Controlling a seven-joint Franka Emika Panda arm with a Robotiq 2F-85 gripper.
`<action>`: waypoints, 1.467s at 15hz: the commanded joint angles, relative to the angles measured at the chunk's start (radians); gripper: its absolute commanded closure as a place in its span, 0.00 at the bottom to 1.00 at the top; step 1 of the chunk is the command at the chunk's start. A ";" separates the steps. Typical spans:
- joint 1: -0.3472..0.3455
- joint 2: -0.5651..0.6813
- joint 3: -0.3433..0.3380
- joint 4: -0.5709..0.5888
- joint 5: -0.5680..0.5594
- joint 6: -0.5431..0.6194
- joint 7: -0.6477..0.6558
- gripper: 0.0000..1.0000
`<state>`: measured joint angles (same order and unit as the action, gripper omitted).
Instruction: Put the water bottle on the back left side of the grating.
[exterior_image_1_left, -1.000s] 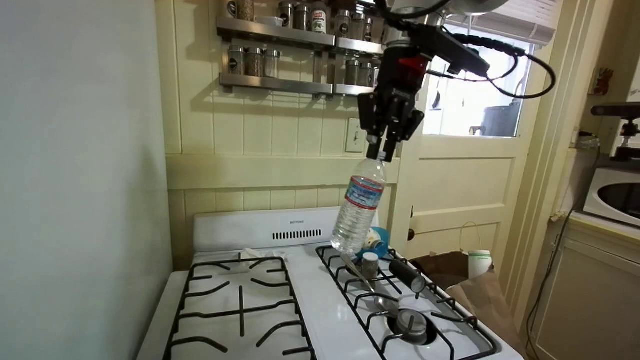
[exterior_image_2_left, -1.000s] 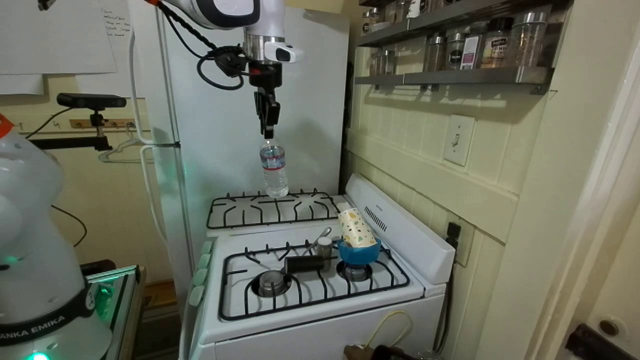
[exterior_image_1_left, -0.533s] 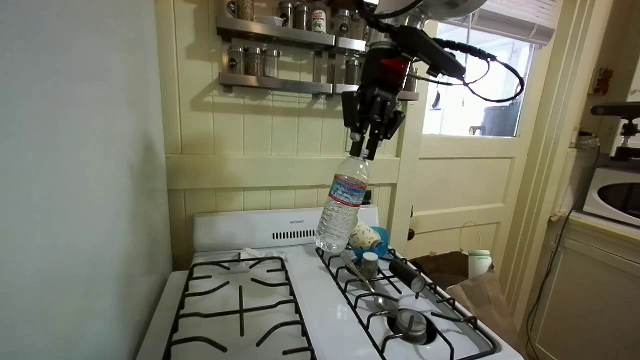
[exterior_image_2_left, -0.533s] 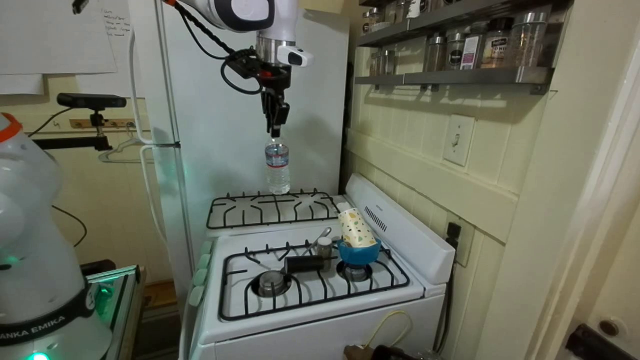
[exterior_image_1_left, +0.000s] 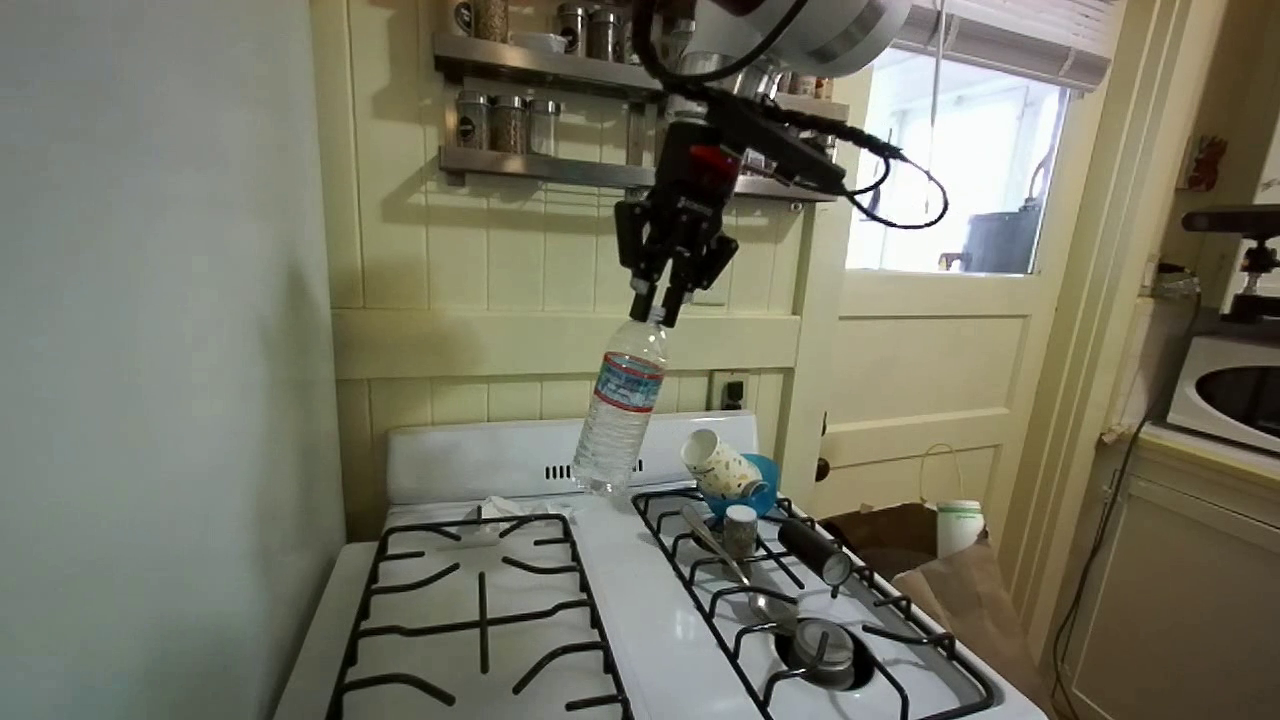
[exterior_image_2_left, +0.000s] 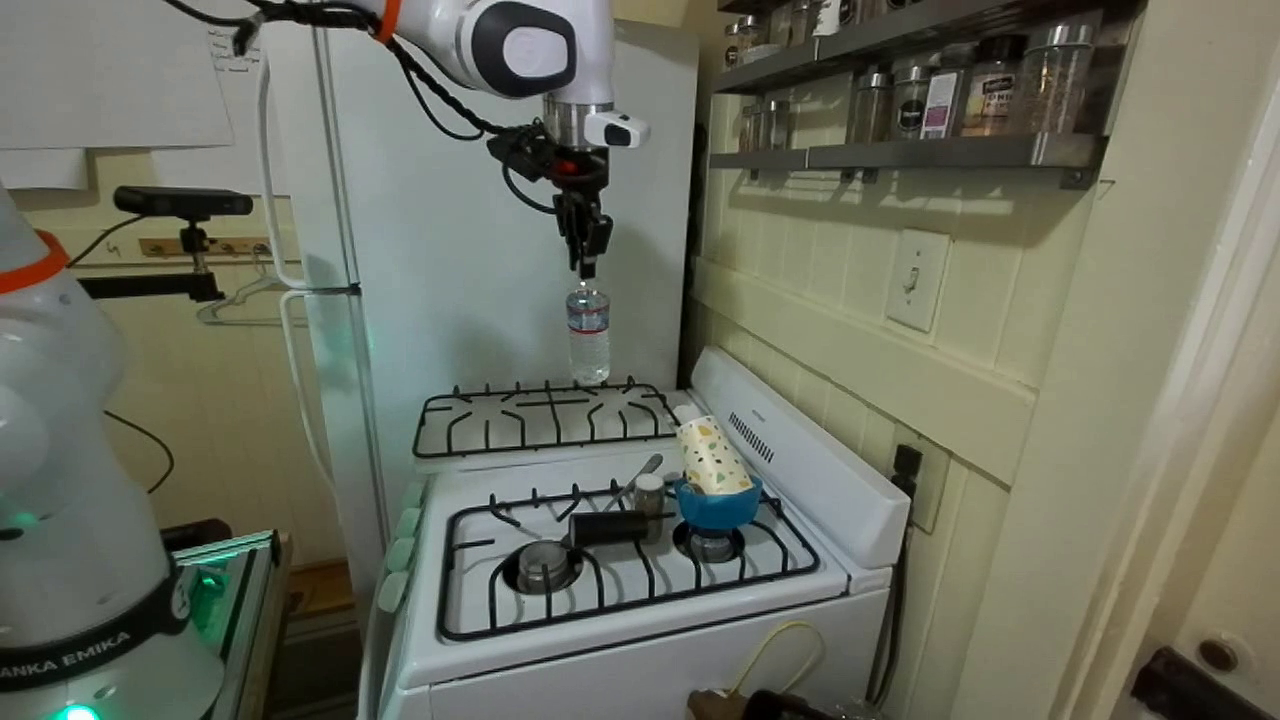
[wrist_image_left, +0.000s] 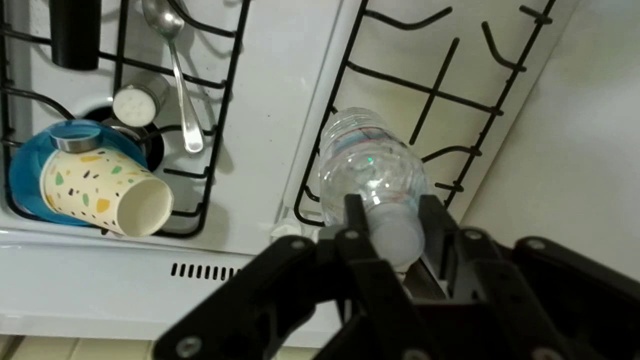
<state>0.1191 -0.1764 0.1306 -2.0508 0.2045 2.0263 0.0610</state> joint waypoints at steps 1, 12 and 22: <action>0.020 0.135 0.036 0.145 -0.072 -0.001 0.030 0.92; 0.096 0.404 0.078 0.394 -0.166 -0.032 0.016 0.92; 0.153 0.538 0.073 0.528 -0.257 -0.039 0.006 0.92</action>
<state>0.2500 0.3208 0.2081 -1.5968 -0.0246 2.0339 0.0757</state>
